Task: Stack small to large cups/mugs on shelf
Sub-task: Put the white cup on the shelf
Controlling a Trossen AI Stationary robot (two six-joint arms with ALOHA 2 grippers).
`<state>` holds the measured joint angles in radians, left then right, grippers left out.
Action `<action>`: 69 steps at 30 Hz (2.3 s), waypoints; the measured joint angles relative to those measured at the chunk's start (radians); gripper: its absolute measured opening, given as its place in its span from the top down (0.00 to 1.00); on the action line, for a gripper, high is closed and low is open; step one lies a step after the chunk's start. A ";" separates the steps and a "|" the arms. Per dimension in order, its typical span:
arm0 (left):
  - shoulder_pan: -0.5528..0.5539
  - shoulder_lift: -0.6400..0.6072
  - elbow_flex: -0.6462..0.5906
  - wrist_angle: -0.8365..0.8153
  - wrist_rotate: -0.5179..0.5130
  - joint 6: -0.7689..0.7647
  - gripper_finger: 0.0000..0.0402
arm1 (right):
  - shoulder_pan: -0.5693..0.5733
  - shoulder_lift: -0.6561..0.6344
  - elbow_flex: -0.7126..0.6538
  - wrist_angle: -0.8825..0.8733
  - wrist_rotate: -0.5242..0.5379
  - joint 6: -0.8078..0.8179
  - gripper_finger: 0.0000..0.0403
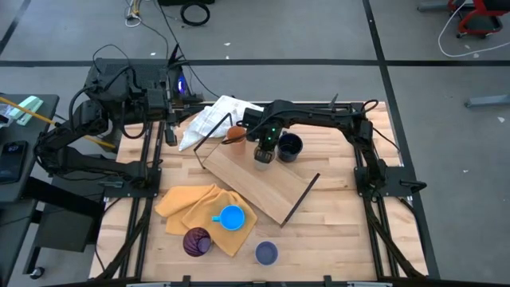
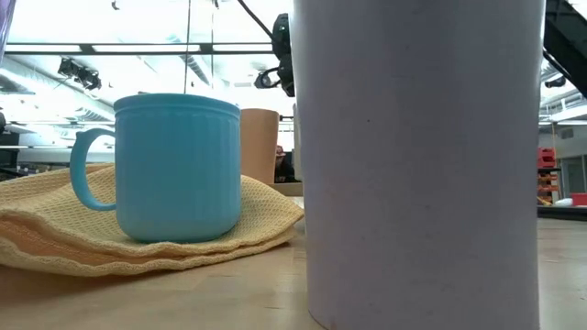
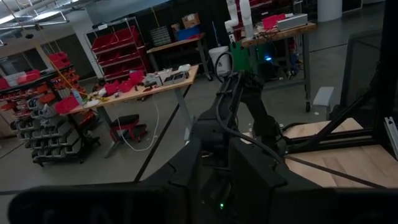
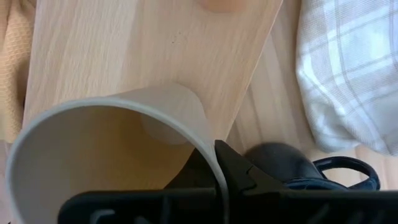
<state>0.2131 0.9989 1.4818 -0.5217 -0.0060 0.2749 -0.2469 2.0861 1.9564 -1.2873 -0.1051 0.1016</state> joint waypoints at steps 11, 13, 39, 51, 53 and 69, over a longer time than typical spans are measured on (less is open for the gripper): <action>0.000 0.000 0.000 0.000 0.000 0.000 0.78 | 0.001 -0.001 -0.007 0.014 0.008 -0.007 1.00; 0.000 0.000 0.000 0.000 0.000 0.000 0.78 | 0.001 -0.001 -0.028 0.024 0.008 0.000 1.00; 0.000 0.000 0.000 0.000 0.000 0.000 0.76 | -0.004 -0.002 -0.047 0.042 0.017 -0.005 0.99; 0.000 0.000 0.000 0.000 0.000 0.000 0.77 | -0.005 0.001 -0.049 0.047 0.025 -0.011 0.84; 0.000 0.000 0.000 0.000 0.000 0.000 0.76 | -0.005 0.000 -0.049 0.047 0.022 -0.011 0.82; 0.000 0.000 0.000 0.000 0.000 -0.001 0.76 | -0.005 -0.008 0.002 -0.001 0.003 -0.017 0.70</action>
<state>0.2129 0.9985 1.4818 -0.5220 -0.0059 0.2741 -0.2516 2.0777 1.9583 -1.2879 -0.1017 0.0842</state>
